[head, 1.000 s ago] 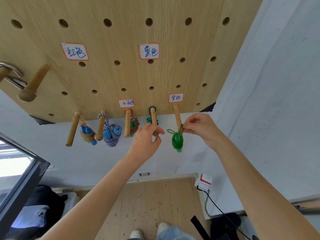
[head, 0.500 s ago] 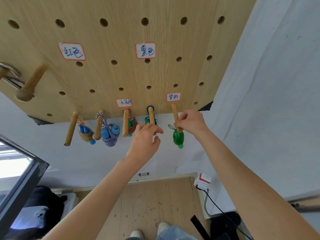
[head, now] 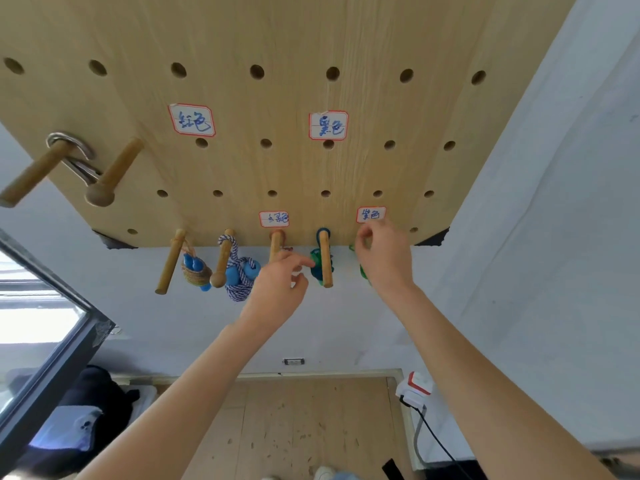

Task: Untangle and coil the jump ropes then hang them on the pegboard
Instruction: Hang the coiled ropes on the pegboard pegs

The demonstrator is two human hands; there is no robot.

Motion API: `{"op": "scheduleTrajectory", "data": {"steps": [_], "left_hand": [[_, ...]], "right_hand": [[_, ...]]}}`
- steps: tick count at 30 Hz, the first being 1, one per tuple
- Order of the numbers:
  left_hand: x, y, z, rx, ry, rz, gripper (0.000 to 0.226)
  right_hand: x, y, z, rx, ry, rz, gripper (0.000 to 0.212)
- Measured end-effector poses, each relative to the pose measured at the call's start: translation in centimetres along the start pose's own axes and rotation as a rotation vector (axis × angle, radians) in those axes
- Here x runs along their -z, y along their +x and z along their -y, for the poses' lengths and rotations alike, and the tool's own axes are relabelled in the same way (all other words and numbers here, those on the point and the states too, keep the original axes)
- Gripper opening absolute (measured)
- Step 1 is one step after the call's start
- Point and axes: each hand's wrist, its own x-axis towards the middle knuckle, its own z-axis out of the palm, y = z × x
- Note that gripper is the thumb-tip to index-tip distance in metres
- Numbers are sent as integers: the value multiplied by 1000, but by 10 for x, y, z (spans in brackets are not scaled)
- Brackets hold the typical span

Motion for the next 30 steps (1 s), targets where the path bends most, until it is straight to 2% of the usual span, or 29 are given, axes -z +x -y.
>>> {"op": "scheduleTrajectory", "data": {"steps": [3,5,7,9,12,16,19,21,24,27,30], "left_hand": [[22,-5,21,-7,78,-140,24],[38,-5,43,83,161,-173,24],[50,-2,66,171,211,-151,28],[53,4,79,167,239,-80,31],[49,19,84,149,246,-30,36],[51,32,87,148,275,-17,41],[62,26,90,70,317,49,41],[73,19,96,51,406,-15,37],[93,9,105,147,442,-148,31],[101,9,111,268,440,-39,29],[100,17,113,271,379,-21,25]], "right_hand": [[-19,-17,30,172,36,133,9],[-32,-19,49,211,69,208,11],[-44,-17,64,229,81,258,10],[-56,-13,72,222,59,323,10],[-68,-10,80,159,68,408,24],[-73,-4,82,110,77,398,36],[-68,-2,80,105,75,409,30],[-61,-2,77,119,79,402,26],[-53,-2,75,104,142,380,24],[-60,0,79,112,113,402,24],[-72,3,79,125,23,374,23]]}}
